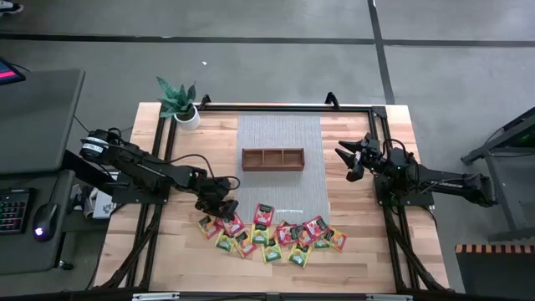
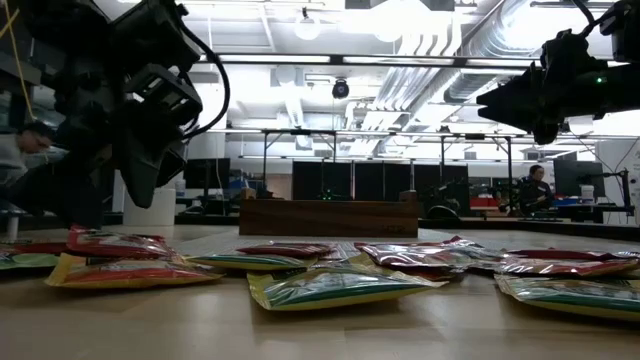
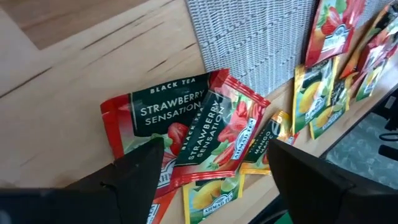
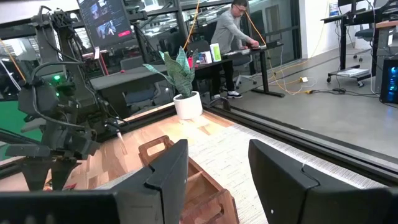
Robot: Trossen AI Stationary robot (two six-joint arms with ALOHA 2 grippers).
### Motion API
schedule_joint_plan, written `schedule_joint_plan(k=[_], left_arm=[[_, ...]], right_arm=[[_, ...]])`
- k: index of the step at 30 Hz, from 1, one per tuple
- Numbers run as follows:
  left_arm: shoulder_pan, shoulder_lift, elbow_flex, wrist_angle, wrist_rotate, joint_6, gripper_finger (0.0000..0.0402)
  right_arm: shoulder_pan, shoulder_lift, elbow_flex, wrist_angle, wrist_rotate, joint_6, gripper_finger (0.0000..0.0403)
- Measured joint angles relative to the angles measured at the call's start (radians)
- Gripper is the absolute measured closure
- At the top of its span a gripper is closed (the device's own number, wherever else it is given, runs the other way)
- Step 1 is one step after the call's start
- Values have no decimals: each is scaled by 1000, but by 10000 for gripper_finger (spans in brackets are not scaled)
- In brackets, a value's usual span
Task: Pick & Place Tea
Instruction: Put the red tea bag into the left section of the wooden organizer
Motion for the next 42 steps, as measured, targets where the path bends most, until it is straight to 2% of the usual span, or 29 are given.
schedule_joint_plan(k=[8, 25, 42], left_arm=[[0, 2, -2, -11, -2, 0, 224], [0, 2, -2, -31, 14, 6, 388], [0, -16, -2, -1, 41, 45, 401]], right_arm=[[0, 0, 0, 0, 0, 0, 238], [0, 0, 0, 0, 0, 0, 238], [0, 0, 0, 0, 0, 0, 238]])
